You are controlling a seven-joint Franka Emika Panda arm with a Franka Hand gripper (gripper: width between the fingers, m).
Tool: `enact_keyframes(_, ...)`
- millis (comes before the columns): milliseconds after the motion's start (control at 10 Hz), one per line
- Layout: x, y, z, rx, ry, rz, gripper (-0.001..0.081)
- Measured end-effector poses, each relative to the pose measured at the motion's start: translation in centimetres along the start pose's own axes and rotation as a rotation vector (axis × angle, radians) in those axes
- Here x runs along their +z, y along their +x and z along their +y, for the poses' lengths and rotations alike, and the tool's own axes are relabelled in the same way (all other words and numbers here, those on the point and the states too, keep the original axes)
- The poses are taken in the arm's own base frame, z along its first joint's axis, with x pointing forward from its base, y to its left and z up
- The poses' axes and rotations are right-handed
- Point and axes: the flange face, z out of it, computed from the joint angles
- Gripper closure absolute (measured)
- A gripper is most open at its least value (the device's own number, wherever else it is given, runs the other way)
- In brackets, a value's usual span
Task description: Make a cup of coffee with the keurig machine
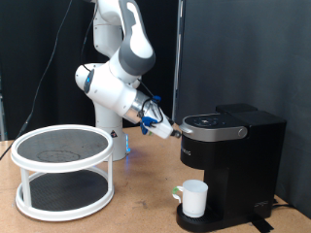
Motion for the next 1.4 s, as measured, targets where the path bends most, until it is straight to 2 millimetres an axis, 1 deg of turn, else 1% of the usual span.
enact_keyframes(400, -3.1, -2.7, 3.7, -0.054, -0.041, -0.101, 0.0072)
enact_keyframes(700, -5.5, -4.9, 6.5, -0.071, -0.032, -0.172, 0.0072)
enact_keyframes(800, -5.9, -5.2, 7.3, -0.058, -0.034, -0.176, 0.0072)
enact_keyframes(900, -5.8, -5.1, 7.2, -0.063, -0.034, -0.175, 0.0072)
enact_keyframes(1000, -6.0, -5.7, 7.4, -0.083, -0.036, -0.196, 0.0072)
enact_keyframes(1100, -6.5, -7.0, 8.0, -0.121, -0.029, -0.209, 0.0072)
enact_keyframes(1200, -6.9, -8.5, 8.3, -0.16, 0.032, -0.21, 0.0072)
enact_keyframes(1400, -6.8, -11.2, 9.2, -0.261, 0.238, -0.076, 0.0072)
